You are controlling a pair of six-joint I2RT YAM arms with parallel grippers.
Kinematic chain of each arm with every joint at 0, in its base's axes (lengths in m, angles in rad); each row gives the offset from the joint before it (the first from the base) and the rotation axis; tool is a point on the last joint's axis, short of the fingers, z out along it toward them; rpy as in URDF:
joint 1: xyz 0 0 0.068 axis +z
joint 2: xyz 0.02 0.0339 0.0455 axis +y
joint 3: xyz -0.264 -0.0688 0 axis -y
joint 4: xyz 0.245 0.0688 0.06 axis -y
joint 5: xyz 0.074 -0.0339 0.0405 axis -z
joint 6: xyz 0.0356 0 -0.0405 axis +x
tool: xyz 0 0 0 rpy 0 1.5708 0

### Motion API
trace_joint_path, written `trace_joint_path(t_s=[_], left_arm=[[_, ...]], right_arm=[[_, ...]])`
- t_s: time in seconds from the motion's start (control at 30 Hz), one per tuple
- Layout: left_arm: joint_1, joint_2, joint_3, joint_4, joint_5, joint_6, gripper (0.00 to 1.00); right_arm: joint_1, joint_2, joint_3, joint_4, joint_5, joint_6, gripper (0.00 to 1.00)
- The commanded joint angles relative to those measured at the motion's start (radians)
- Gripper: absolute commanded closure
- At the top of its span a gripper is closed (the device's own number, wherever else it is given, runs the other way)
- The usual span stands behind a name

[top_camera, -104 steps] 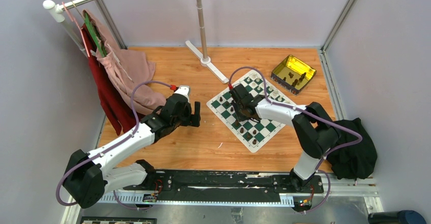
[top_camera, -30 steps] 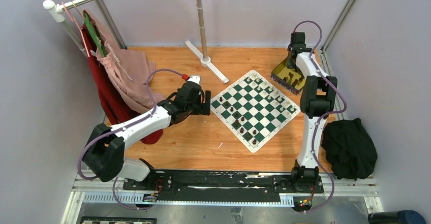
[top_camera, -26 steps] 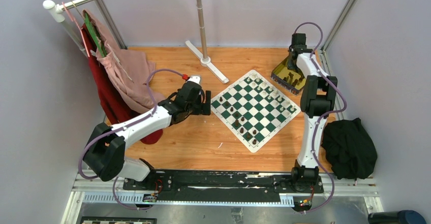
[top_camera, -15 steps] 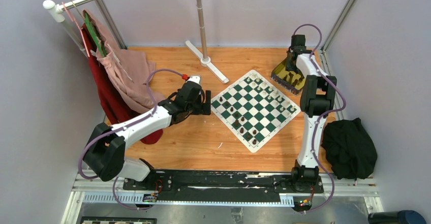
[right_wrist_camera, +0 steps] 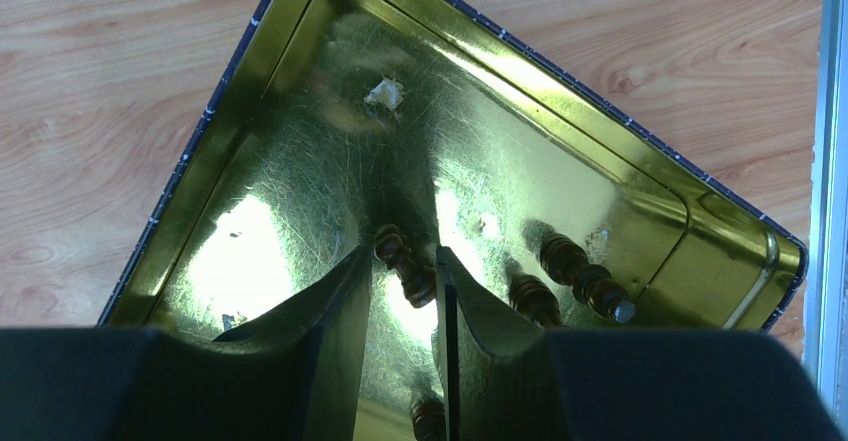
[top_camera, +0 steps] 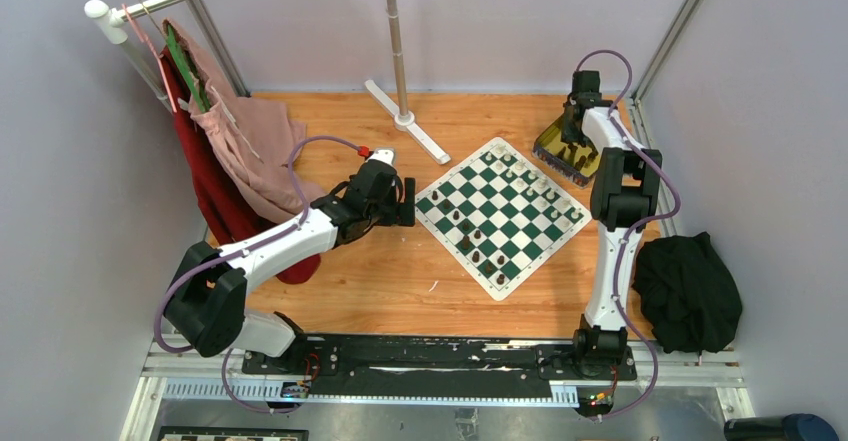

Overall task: Set up the chess pieces on the board
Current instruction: Pick up the chess piece from the storage box.

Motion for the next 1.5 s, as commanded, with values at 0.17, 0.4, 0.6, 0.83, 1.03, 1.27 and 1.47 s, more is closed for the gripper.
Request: trace_joint_path(t_s=[0.17, 0.4, 0.6, 0.83, 1.03, 1.27, 1.47], left_arm=[[0.001, 0.013, 0.003, 0.021, -0.002, -0.004, 0.0], [0.001, 0.017, 0.002, 0.026, -0.001, -0.007, 0.0], [0.001, 0.015, -0.003, 0.029, -0.002, -0.01, 0.0], [0.0, 0.009, -0.018, 0.036, -0.003, -0.015, 0.0], [0.001, -0.005, -0.024, 0.03, -0.008, -0.01, 0.0], [0.001, -0.045, -0.046, 0.025, -0.009, -0.008, 0.0], [0.001, -0.092, -0.064, 0.017, -0.008, -0.007, 0.0]], right_arm=[[-0.01, 0.042, 0.025, -0.036, -0.014, 0.005, 0.67], [-0.011, 0.049, 0.035, -0.042, -0.019, 0.008, 0.69], [-0.011, 0.047, 0.028, -0.044, -0.025, 0.018, 0.79], [-0.011, 0.037, 0.025, -0.042, -0.023, 0.025, 0.94], [-0.008, 0.021, 0.021, -0.04, -0.024, 0.029, 0.99], [0.007, -0.024, -0.003, -0.024, -0.006, 0.028, 1.0], [0.031, -0.078, -0.023, -0.015, 0.012, 0.011, 1.0]])
